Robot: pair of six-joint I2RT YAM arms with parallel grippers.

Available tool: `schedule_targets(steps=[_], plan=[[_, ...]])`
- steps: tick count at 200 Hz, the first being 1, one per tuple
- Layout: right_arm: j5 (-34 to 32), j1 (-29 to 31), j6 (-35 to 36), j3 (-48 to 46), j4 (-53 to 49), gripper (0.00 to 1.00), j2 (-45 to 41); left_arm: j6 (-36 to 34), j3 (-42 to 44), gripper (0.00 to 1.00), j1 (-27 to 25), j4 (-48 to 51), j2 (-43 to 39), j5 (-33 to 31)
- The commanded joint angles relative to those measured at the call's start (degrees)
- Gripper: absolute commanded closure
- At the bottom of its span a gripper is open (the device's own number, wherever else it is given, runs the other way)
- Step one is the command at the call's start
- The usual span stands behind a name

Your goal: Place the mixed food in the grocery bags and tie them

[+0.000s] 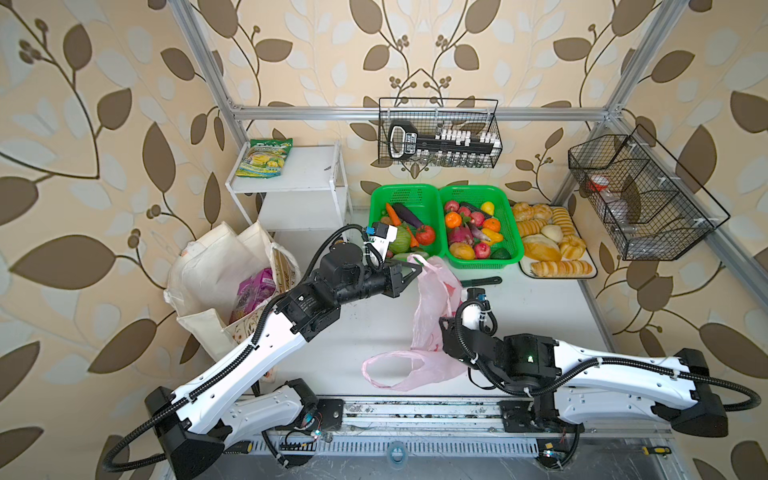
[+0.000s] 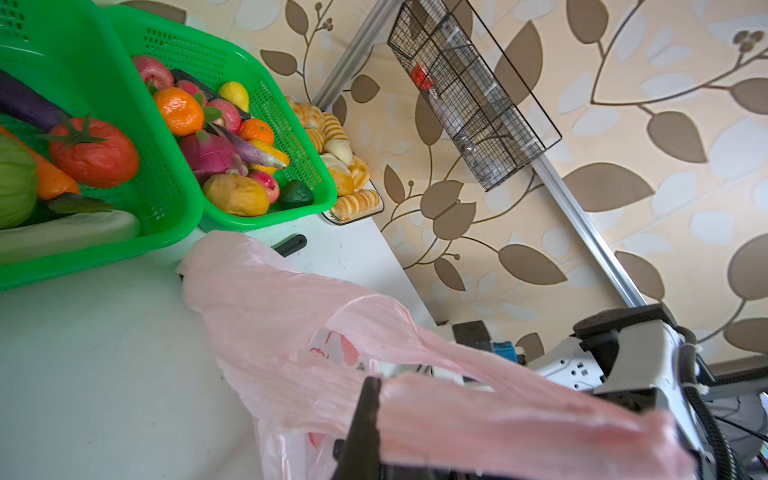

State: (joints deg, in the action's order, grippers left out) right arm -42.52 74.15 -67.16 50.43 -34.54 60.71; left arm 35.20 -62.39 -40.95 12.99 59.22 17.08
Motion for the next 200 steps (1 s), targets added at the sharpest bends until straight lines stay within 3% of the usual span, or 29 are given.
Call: schedule_targets(steps=[1,12,27,49,60,80,119,150,173,200], plan=[[-3.1,-0.9,0.5,2.2,-1.5,1.00,-3.3,2.4,-3.5,1.00,-0.2,9.0,-1.2,-14.6],[-0.4,-2.6,3.8,3.6,-1.9,1.00,-4.5,2.0,-4.4,1.00,0.7,13.3,-0.4,-19.0],[6.3,-5.1,9.0,4.7,-0.7,1.00,-6.3,2.8,-4.3,1.00,4.6,15.5,1.0,-19.9],[18.9,-10.3,12.1,5.1,-0.1,1.00,-8.0,7.3,-4.2,1.00,13.4,14.3,3.6,-11.2],[22.2,-13.1,12.0,6.8,-3.2,1.00,-7.7,7.9,-4.8,0.92,15.6,12.3,4.9,-5.7],[24.4,-17.2,13.5,8.8,-6.3,1.00,-6.9,6.0,-5.4,0.52,15.7,7.5,6.4,3.4],[35.2,-30.0,8.7,4.5,-2.2,1.00,-10.3,4.7,-5.7,0.19,15.7,9.8,6.9,10.8],[37.5,-37.5,5.5,1.0,-0.1,1.00,-14.8,4.1,-2.5,0.02,15.5,9.2,2.7,15.2],[42.4,-41.2,6.6,0.3,1.6,1.00,-15.5,6.0,1.9,0.01,13.7,4.6,0.5,17.3],[44.9,-41.6,6.6,0.3,2.9,1.00,-14.9,7.8,3.3,0.01,7.7,0.9,1.9,15.3]])
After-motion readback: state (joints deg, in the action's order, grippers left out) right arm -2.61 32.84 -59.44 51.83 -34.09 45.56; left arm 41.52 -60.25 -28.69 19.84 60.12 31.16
